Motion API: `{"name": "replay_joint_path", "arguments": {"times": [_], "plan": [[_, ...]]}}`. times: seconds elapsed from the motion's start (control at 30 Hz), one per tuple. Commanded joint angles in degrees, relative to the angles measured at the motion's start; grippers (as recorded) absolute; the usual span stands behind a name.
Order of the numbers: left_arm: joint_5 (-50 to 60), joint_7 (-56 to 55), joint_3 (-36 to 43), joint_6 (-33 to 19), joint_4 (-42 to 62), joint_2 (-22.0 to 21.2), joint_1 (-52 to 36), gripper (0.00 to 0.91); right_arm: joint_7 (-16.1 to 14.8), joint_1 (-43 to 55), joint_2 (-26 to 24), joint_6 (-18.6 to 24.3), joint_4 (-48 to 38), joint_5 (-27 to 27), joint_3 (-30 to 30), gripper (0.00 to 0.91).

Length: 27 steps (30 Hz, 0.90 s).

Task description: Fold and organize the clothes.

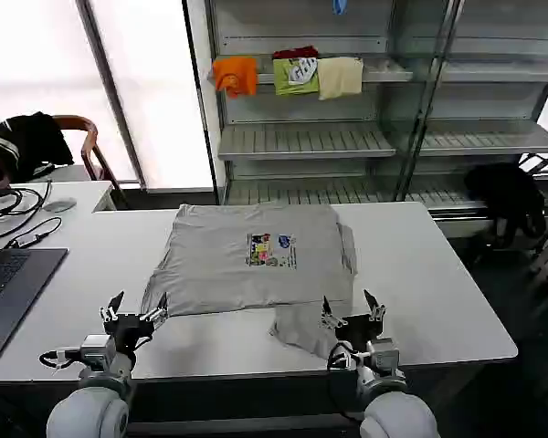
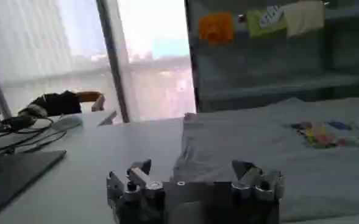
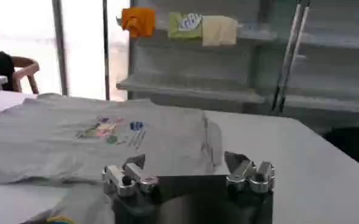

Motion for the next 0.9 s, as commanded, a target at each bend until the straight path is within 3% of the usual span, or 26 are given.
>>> {"name": "replay_joint_path", "arguments": {"times": [0.03,0.9], "plan": [[-1.0,1.0,-0.1,1.7,3.1,2.6,-0.2,0.907,2.5,-2.2,0.4,-0.7,0.5,-1.0,-2.5,0.907],[-3.9,2.7,-0.3,1.7,10.8,5.9,-4.9,0.907,5.3,-6.0,1.4,-0.7,-1.0,-1.1,-4.1,0.907]]}}
